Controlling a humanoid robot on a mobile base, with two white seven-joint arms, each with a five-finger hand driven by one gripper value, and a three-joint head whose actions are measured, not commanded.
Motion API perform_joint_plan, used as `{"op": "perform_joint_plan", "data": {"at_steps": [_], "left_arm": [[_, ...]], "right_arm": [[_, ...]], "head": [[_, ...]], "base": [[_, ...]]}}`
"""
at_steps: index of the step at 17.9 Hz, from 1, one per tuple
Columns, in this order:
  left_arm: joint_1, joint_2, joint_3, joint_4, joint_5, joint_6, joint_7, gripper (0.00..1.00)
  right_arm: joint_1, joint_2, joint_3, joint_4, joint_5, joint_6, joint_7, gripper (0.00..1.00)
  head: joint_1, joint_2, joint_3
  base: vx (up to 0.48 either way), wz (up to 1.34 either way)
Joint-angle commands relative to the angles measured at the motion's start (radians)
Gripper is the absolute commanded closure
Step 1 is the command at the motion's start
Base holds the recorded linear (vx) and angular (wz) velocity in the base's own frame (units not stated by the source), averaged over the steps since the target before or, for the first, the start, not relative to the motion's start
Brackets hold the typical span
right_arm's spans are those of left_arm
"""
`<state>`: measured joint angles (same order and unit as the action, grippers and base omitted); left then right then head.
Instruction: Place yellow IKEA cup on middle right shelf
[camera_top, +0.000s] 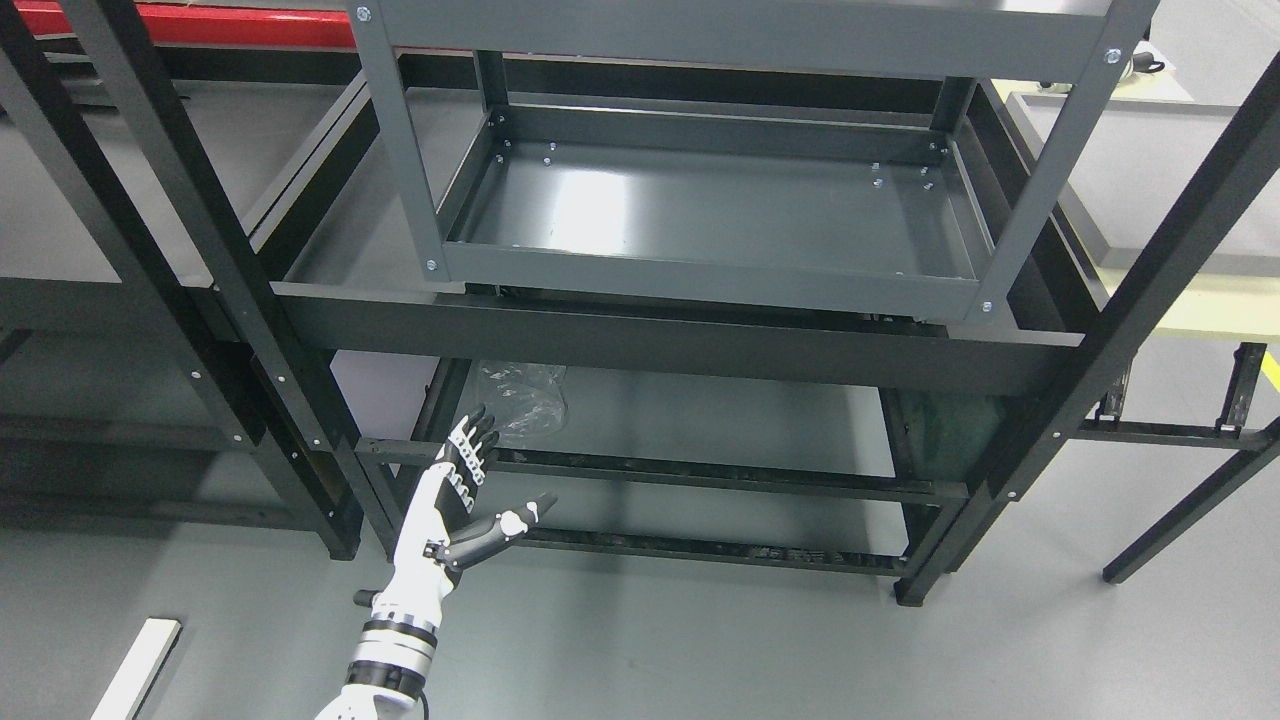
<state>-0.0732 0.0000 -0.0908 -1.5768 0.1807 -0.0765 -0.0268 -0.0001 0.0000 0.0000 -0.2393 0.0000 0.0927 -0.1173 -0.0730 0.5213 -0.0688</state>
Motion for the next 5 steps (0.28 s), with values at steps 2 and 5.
{"op": "perform_joint_plan", "data": {"at_steps": [2,5], "left_arm": [[0.006,0.017,0.031,0.008,0.003,0.0,-0.001,0.01],[0.006,0.017,0.034,0.008,0.003,-0.002,-0.002,0.01]], "right_arm": [[0.014,-0.017,0.017,0.0,-0.025,0.001,0.001,0.01],[0.014,-0.017,0.017,0.0,-0.025,0.001,0.001,0.0]], "head": [[0.0,0.0,0.0],[0.0,0.0,0.0]], "base": [[0.009,-0.02],[0.008,0.0]]}}
